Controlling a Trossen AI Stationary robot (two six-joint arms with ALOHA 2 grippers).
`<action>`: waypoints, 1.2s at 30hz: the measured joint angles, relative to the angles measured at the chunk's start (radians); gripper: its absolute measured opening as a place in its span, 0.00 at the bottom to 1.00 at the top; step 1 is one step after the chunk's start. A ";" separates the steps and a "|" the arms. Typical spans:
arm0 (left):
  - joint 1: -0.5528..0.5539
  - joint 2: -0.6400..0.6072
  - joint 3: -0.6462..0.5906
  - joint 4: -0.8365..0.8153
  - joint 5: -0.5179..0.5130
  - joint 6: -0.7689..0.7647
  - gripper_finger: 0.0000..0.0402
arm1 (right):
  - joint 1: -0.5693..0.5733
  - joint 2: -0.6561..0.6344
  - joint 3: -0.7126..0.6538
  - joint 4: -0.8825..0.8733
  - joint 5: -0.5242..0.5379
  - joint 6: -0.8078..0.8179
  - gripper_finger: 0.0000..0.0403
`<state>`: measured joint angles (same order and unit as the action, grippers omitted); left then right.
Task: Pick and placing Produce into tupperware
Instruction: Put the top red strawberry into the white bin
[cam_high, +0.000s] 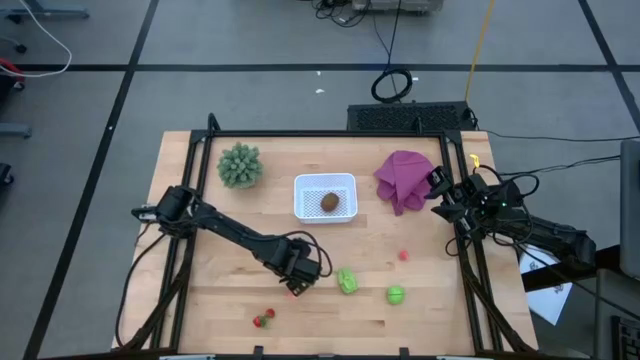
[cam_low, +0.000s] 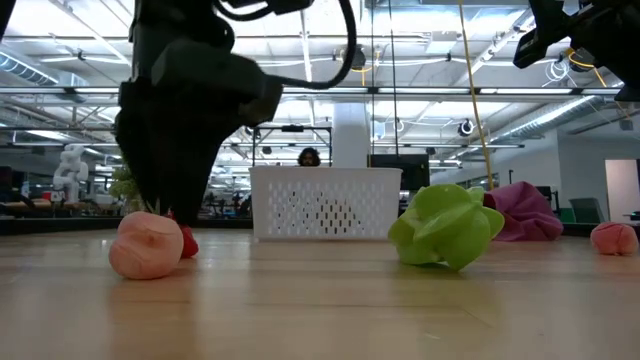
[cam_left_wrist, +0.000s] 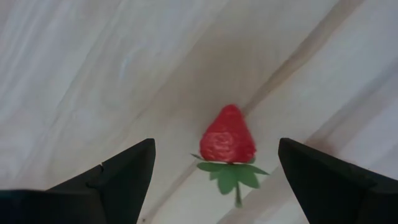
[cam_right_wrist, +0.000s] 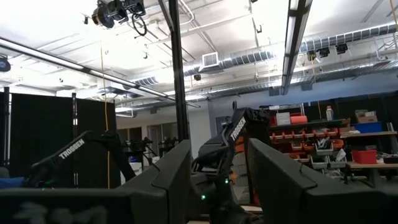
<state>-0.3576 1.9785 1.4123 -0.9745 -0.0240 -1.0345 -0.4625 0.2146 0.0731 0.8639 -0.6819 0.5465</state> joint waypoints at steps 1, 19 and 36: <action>0.000 0.000 -0.006 0.002 0.001 0.000 0.86 | 0.000 0.000 0.000 0.000 0.000 0.000 0.37; 0.029 0.000 -0.096 0.113 0.045 0.022 0.86 | 0.000 0.000 0.000 0.000 0.000 0.000 0.37; 0.031 0.000 -0.096 0.116 0.050 0.027 0.61 | 0.000 0.000 0.000 0.000 0.000 0.000 0.37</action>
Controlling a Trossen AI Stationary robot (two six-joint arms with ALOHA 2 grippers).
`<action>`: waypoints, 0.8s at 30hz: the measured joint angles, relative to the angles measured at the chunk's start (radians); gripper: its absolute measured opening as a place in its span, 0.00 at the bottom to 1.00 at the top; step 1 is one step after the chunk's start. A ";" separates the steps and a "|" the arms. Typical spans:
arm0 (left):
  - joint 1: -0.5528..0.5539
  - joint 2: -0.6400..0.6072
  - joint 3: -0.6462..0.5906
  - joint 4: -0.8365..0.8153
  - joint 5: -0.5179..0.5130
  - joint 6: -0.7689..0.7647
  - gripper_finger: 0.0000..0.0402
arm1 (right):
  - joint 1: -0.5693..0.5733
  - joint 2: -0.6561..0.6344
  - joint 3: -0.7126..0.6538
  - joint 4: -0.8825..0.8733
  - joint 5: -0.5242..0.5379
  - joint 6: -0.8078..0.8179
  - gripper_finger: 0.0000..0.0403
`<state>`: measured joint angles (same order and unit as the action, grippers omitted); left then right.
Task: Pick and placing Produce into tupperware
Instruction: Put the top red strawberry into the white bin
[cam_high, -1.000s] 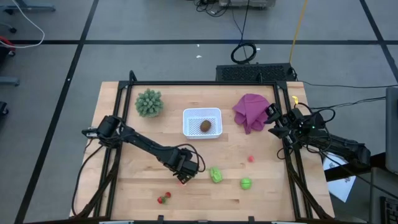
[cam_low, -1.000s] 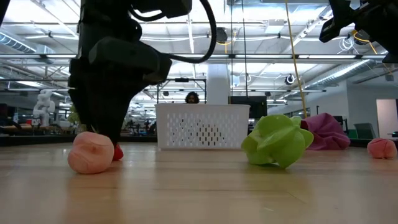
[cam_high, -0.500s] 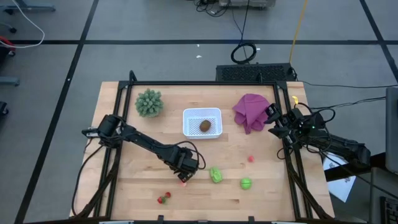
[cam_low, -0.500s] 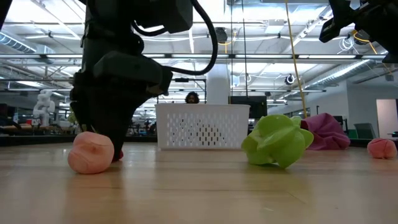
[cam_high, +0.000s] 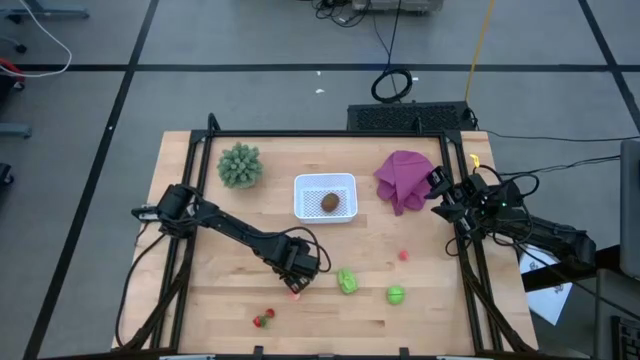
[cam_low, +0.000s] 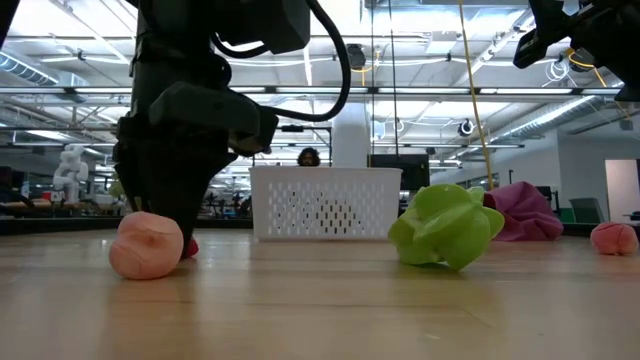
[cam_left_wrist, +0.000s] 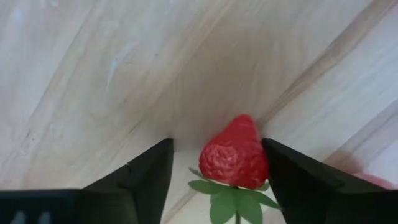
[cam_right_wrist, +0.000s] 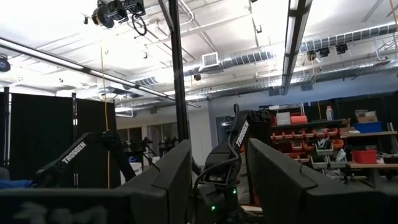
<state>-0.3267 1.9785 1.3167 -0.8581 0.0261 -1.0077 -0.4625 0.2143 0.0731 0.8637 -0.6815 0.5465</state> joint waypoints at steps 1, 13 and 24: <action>0.000 0.000 0.000 0.000 0.000 0.000 0.60 | 0.000 0.000 0.000 0.000 0.000 0.000 0.37; 0.011 0.000 0.000 -0.001 0.000 0.000 0.44 | 0.000 0.000 0.000 0.000 0.000 0.000 0.37; 0.021 0.000 0.001 -0.002 0.003 0.008 0.42 | 0.000 0.000 0.000 0.000 0.002 -0.006 0.37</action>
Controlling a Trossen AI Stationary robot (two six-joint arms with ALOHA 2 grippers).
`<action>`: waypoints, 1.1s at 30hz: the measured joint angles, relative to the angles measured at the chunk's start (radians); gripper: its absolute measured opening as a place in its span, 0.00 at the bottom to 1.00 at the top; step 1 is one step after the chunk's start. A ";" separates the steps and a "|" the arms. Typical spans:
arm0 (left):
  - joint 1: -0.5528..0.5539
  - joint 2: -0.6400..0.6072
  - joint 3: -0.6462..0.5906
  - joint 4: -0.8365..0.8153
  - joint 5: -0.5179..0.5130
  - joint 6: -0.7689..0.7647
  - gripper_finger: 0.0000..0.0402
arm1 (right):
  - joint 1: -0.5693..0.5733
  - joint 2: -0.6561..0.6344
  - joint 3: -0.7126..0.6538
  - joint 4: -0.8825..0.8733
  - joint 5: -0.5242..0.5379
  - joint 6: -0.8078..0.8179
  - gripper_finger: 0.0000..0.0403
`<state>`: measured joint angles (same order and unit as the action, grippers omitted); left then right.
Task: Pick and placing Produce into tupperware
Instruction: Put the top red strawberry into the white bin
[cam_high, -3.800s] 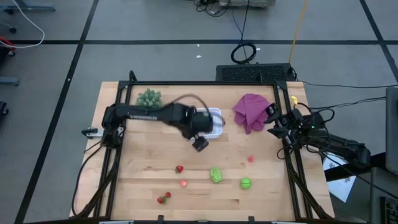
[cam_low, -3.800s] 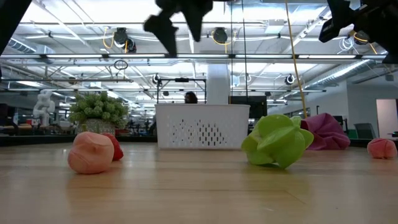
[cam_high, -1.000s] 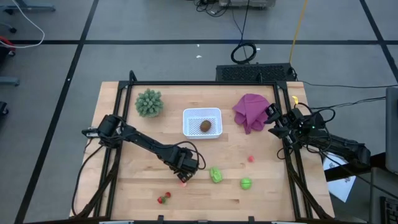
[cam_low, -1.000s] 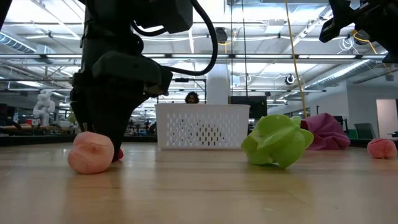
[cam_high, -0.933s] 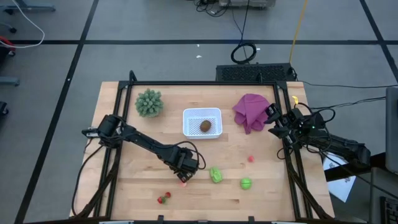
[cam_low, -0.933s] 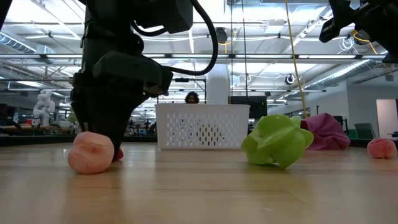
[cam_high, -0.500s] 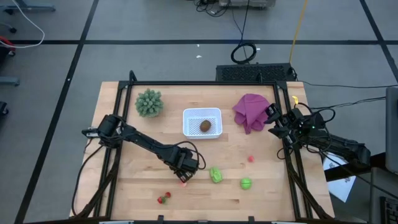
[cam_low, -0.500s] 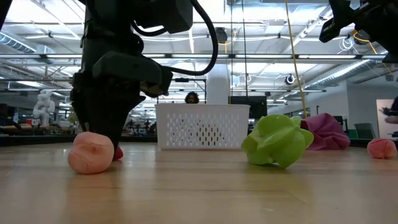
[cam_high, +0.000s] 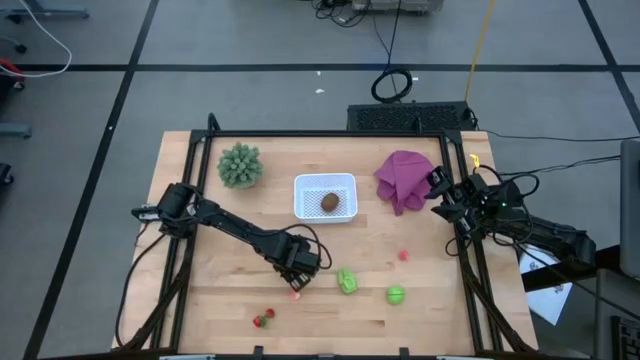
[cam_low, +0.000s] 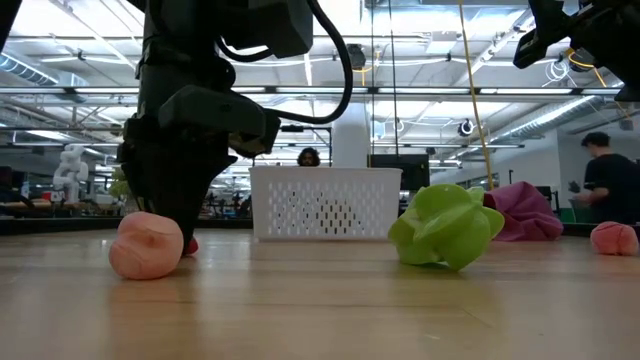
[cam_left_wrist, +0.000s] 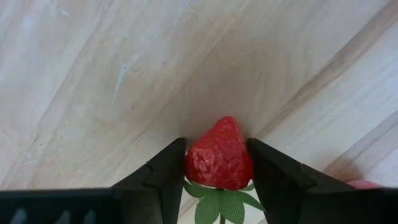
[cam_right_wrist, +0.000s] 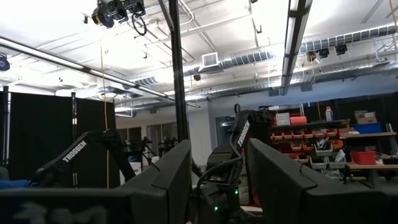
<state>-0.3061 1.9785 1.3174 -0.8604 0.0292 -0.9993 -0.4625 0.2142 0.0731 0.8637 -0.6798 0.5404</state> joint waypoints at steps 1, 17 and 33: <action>0.000 0.000 0.000 0.000 0.000 0.000 0.42 | 0.000 0.000 0.000 0.000 0.001 0.000 0.37; 0.019 -0.124 0.000 -0.010 -0.034 -0.008 0.42 | 0.000 0.000 0.000 0.000 0.002 -0.002 0.37; 0.240 -0.272 0.159 -0.093 -0.111 0.210 0.42 | 0.000 0.000 0.000 0.000 0.002 -0.003 0.37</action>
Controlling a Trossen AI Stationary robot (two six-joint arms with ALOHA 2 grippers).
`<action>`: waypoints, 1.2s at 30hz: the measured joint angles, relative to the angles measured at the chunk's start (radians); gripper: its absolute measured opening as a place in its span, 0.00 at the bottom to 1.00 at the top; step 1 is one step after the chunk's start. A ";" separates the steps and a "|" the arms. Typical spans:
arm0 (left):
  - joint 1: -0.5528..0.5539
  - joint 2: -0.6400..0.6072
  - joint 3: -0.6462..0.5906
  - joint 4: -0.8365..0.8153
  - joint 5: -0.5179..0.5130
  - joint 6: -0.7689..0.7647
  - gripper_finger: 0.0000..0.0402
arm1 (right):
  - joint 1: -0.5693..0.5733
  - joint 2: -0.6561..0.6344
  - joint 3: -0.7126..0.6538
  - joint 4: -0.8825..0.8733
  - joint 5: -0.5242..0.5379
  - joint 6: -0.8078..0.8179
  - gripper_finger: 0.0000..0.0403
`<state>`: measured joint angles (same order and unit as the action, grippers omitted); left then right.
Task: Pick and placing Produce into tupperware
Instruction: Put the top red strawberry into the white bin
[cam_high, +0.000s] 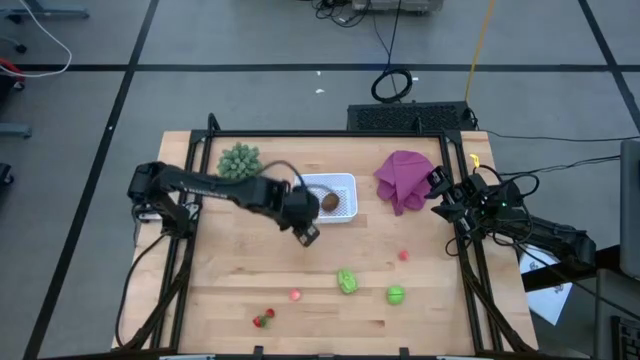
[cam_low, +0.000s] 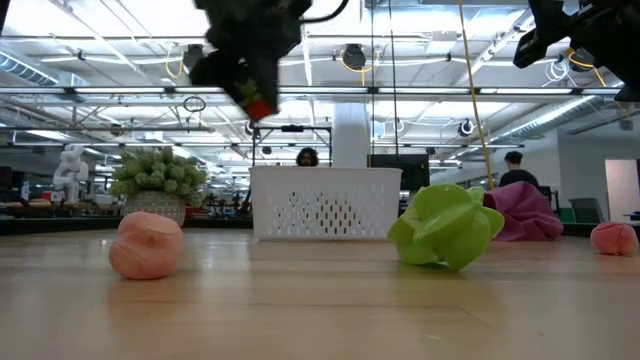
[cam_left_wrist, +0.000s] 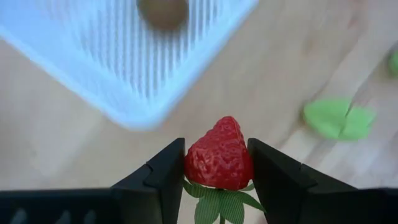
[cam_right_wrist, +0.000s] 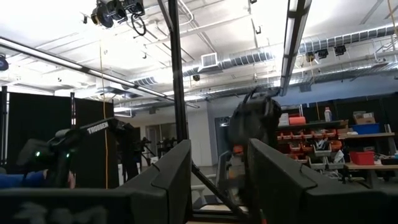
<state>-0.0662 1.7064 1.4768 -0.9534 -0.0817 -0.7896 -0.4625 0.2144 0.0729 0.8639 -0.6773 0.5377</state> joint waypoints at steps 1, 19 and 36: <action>0.019 0.003 0.027 -0.004 -0.008 0.029 0.42 | 0.000 0.000 0.000 0.000 0.000 0.000 0.37; 0.271 0.151 0.104 0.024 0.106 0.292 0.42 | 0.000 0.000 0.000 -0.012 0.000 -0.008 0.37; 0.330 0.339 0.161 0.013 0.178 0.396 0.42 | 0.000 0.000 0.000 -0.063 0.000 -0.052 0.37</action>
<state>0.2642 2.0457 1.6377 -0.9401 0.0965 -0.3935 -0.4629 0.2142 0.0727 0.8006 -0.6773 0.4861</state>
